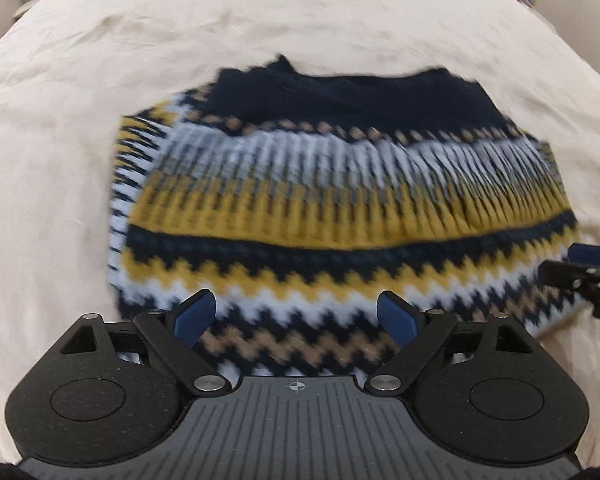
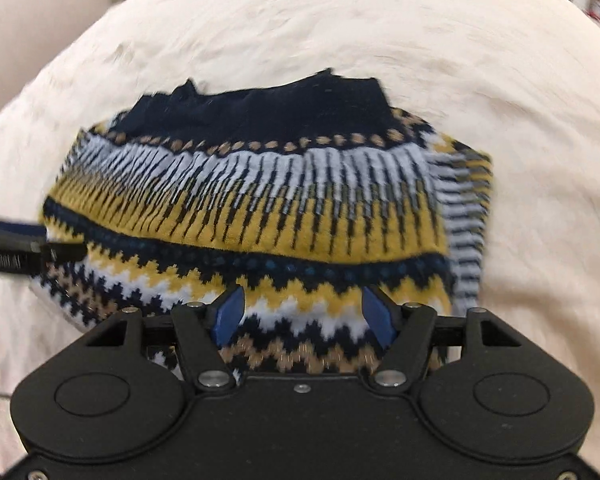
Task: Fold small clothes
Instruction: 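Release the hem and press the folded sweater flat with both grippers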
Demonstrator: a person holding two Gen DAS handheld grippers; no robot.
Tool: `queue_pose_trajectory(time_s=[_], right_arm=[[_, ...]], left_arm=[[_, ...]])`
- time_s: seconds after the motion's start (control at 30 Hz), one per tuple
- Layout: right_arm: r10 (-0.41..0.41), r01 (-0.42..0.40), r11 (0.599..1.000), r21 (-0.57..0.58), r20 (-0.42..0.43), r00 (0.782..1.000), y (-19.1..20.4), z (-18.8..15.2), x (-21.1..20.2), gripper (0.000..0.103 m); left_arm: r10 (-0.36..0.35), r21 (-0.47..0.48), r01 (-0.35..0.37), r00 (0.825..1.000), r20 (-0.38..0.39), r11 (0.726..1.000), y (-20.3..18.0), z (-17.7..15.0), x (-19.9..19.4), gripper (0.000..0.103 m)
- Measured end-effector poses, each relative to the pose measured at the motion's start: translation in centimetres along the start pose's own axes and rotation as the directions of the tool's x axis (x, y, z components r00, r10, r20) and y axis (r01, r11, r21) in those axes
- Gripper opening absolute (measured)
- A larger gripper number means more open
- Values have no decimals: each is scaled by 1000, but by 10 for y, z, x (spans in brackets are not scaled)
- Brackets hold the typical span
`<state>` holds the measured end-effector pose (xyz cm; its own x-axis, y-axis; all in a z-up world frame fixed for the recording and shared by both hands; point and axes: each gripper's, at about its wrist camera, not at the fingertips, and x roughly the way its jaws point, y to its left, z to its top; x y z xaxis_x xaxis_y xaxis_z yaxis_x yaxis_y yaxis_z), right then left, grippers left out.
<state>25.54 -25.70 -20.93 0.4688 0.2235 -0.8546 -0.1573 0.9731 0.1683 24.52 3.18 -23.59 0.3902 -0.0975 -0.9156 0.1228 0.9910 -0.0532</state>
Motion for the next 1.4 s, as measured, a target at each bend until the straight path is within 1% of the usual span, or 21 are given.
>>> queue_pose_trajectory(time_s=[0.07, 0.17, 0.27, 0.3, 0.4, 0.5, 0.67, 0.77, 0.9, 0.97, 1.03, 1.13, 1.2, 1.27, 1.4], right_arm=[[-1, 1, 999, 33, 2, 1000, -3, -6, -9, 69], [-12, 12, 998, 67, 9, 1000, -6, -16, -22, 70], [-19, 19, 995, 99, 5, 1000, -9, -24, -33, 74], [-21, 20, 994, 112, 5, 1000, -10, -27, -36, 74], [-21, 20, 988, 153, 2, 1000, -14, -34, -44, 75], [-18, 18, 980, 196, -2, 1000, -18, -40, -49, 78], [8, -4, 959, 282, -14, 1000, -27, -47, -51, 84], [18, -10, 948, 318, -23, 1000, -30, -49, -49, 85], [38, -27, 940, 341, -26, 999, -36, -49, -46, 87], [50, -38, 937, 348, -25, 998, -39, -48, -45, 91], [53, -40, 937, 346, -28, 998, -42, -46, -44, 91], [58, -43, 939, 340, -34, 998, -48, -41, -39, 92], [67, -53, 936, 349, -29, 997, -54, -37, -36, 92], [78, -64, 932, 357, -25, 997, -61, -34, -33, 93], [104, -89, 927, 365, -20, 994, -74, -27, -23, 96]], left_arm=[[-3, 11, 3, 1000, -11, 1000, -8, -5, 3, 88], [23, 10, -22, 998, -50, 1000, -13, -10, 16, 88], [39, 36, -37, 996, -75, 999, -16, -13, 27, 93], [40, 43, -37, 996, -84, 998, -17, -14, 30, 96], [43, 45, -39, 994, -96, 998, -17, -15, 33, 97], [32, 50, -27, 994, -103, 998, -16, -15, 34, 103], [38, 51, -32, 993, -109, 998, -19, -14, 37, 103], [43, 47, -38, 993, -112, 998, -20, -13, 41, 103], [58, 39, -54, 993, -107, 998, -20, -15, 46, 103], [70, 45, -66, 992, -104, 997, -22, -16, 49, 103], [75, 57, -69, 991, -114, 996, -24, -17, 50, 103], [42, 41, -36, 989, -142, 998, -22, -12, 45, 102], [7, 11, -6, 992, -130, 1000, -18, -7, 36, 102], [-28, -29, 25, 995, -98, 999, -16, -3, 26, 102], [-33, -73, 30, 999, -40, 997, -16, 16, 19, 102]])
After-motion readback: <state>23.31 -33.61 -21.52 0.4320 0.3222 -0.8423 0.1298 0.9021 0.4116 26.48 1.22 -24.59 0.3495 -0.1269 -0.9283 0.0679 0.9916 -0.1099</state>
